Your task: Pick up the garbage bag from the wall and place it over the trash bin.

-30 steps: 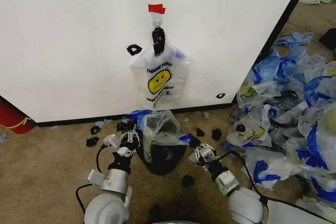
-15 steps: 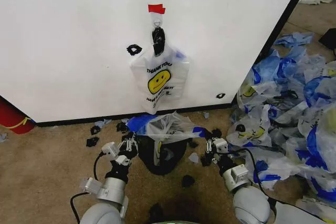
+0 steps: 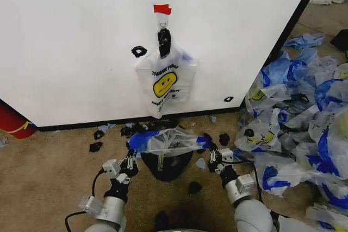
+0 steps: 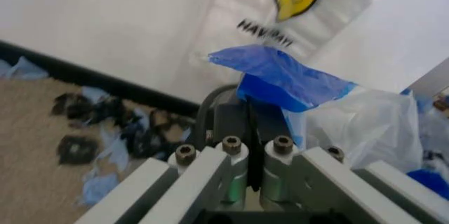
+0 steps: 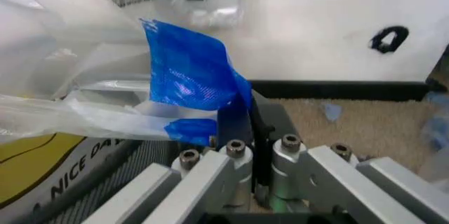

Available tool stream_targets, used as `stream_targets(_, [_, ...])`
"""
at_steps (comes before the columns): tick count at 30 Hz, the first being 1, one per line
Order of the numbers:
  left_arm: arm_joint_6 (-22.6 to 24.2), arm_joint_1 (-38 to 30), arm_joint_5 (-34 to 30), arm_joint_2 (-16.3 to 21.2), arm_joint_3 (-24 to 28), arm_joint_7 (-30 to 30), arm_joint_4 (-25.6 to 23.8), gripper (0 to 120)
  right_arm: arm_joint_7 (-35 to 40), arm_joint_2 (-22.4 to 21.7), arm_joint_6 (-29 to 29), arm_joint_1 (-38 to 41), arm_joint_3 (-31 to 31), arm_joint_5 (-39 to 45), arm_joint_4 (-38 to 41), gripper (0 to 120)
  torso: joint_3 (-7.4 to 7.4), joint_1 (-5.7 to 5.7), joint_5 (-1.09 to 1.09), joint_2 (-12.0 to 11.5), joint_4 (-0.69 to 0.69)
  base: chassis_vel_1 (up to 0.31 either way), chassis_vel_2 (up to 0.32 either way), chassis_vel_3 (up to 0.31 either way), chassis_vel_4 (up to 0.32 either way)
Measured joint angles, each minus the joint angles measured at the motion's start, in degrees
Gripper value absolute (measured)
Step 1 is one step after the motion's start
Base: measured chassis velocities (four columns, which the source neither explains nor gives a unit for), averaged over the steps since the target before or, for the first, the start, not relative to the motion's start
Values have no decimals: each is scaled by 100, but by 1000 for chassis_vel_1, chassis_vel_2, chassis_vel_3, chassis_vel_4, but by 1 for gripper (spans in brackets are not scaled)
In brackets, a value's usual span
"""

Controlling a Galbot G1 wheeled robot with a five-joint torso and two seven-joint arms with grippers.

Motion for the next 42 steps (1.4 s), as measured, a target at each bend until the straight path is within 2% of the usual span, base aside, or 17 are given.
stream_targets(8, [-28, -103, 56, 26, 86, -126, 322, 0, 1, 90, -12, 144, -163, -105, -267, 0, 0, 0, 1, 0, 0, 0, 0, 0, 0])
stream_targets(18, [-29, -46, 74, 58, 83, -176, 285, 0, -9, 112, 30, 75, -108, -135, -306, 0, 0, 0, 0, 0, 0, 0, 0, 0, 0])
stream_targets(22, [-54, -257, 67, -7, 36, -269, 404, 0, -38, 276, 189, 231, -189, -243, -556, 0, 0, 0, 2, 0, 0, 0, 0, 0, 0])
stream_targets(28, [-55, -344, -37, 30, -165, -295, 372, 0, -71, 376, 202, 411, -351, -150, -520, 0, 0, 0, 1, 0, 0, 0, 0, 0, 0])
stream_targets(42, [-123, 202, 227, -13, 26, -289, 116, 0, -73, 27, 252, -22, -152, -368, -208, 0, 0, 0, 1, 0, 0, 0, 0, 0, 0])
